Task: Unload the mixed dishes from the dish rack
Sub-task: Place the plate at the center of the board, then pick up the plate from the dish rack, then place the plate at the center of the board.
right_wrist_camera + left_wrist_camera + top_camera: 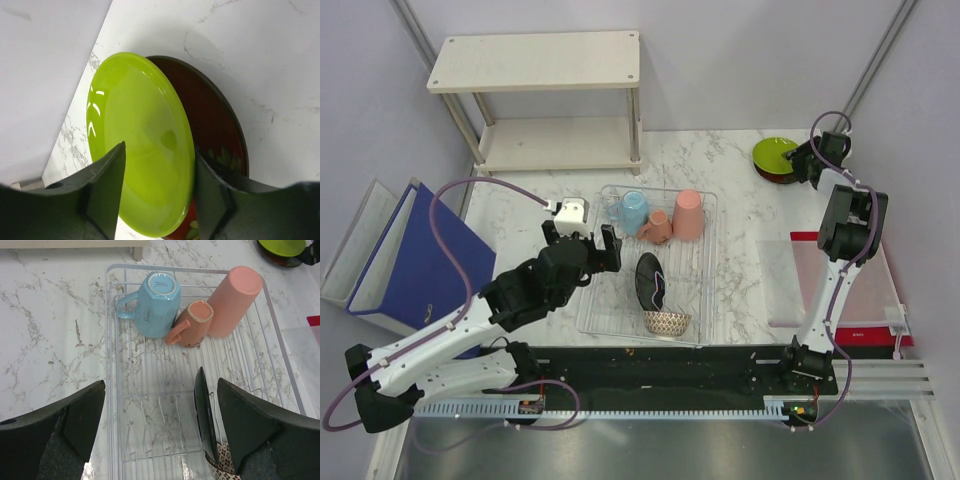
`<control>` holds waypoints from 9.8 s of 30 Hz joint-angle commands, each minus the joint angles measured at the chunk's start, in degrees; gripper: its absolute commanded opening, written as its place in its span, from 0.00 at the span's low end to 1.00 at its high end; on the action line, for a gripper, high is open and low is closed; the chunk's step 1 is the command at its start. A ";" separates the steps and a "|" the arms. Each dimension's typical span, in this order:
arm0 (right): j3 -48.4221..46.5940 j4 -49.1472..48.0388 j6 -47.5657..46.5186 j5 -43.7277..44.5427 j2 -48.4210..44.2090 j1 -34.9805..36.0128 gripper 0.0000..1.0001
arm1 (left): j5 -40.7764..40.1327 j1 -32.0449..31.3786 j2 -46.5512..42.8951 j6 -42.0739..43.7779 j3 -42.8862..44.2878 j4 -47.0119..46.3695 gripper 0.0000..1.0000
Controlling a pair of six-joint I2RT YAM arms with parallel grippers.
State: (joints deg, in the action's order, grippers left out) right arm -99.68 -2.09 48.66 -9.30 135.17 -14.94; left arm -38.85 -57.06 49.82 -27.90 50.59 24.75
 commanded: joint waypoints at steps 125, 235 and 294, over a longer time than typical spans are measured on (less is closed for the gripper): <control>62.77 -4.85 -2.62 -1.94 -92.46 32.78 0.72 | 27.94 4.93 7.39 -6.20 12.61 -10.86 0.02; 3.62 0.77 -2.43 4.99 -6.50 0.79 0.01 | 25.14 18.47 -1.66 -2.51 -4.01 -7.26 0.99; 16.17 6.94 -1.39 5.02 -22.40 -0.35 0.54 | 28.40 18.56 -1.92 -3.39 -3.74 -5.59 0.99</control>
State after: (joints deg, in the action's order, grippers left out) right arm -86.94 10.61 41.69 0.64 121.43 -15.05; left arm -10.17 -38.70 48.29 -31.99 46.41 19.64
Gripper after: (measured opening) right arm 0.536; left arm 0.991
